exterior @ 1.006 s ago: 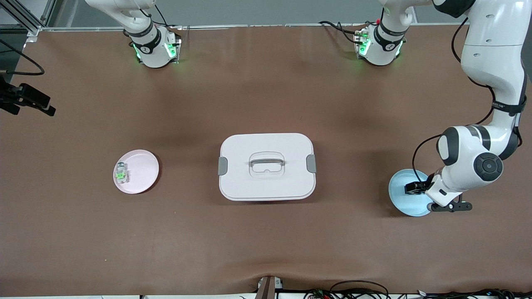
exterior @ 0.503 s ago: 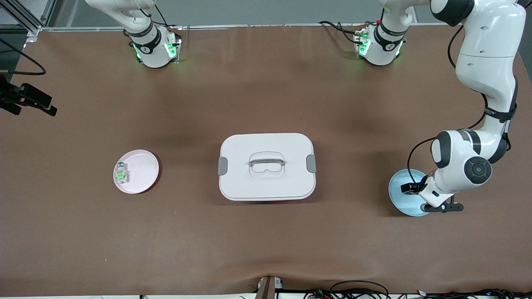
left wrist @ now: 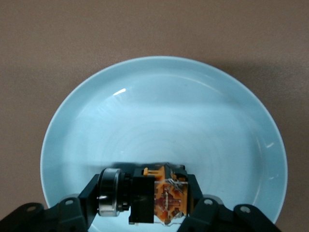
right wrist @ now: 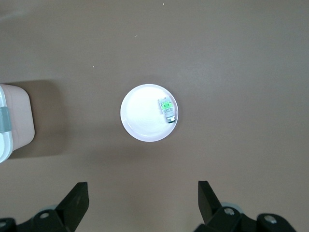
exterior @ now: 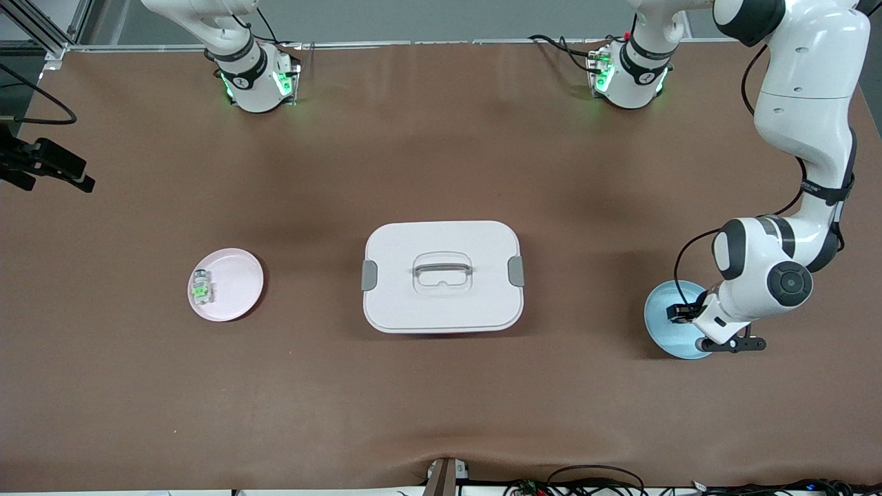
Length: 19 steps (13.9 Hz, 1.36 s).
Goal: Transfer orange switch to right arm and place
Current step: 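Lift the orange switch and carry it above the white box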
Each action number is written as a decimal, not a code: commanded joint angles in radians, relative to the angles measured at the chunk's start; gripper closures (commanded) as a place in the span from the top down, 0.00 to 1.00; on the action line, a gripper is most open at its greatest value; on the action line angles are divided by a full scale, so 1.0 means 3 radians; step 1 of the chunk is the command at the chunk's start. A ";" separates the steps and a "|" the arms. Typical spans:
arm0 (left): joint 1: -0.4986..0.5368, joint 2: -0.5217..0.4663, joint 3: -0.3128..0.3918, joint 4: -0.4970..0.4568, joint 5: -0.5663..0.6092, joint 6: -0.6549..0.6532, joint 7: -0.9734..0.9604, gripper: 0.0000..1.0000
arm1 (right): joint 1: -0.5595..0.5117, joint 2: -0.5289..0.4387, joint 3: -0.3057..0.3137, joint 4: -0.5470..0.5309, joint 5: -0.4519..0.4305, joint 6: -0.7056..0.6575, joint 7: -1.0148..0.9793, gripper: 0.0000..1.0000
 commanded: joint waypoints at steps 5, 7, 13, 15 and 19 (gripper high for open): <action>0.0010 -0.0598 -0.0147 0.0011 0.0014 -0.0411 -0.0041 0.00 | 0.0013 -0.0076 -0.0005 -0.0068 -0.0020 0.0000 0.0010 1.00; 0.0005 -0.0803 -0.0229 0.0067 -0.0072 -0.0641 -0.0157 0.00 | 0.0018 -0.0076 -0.0005 -0.0068 -0.0020 0.0000 0.0010 1.00; 0.0005 -0.1018 -0.0719 0.0445 -0.0298 -0.1525 -0.1122 0.00 | -0.0008 -0.0071 -0.0015 -0.0063 -0.0020 0.0000 0.0010 1.00; 0.0005 -0.1024 -0.0964 0.0639 -0.0303 -0.1786 -0.1638 0.00 | -0.0008 -0.0071 -0.0015 -0.0063 -0.0014 -0.0005 0.0010 1.00; -0.0015 -0.1019 -0.1415 0.0793 -0.0323 -0.1915 -0.2467 0.00 | -0.0008 -0.0071 -0.0015 -0.0038 0.0016 -0.0015 0.0021 1.00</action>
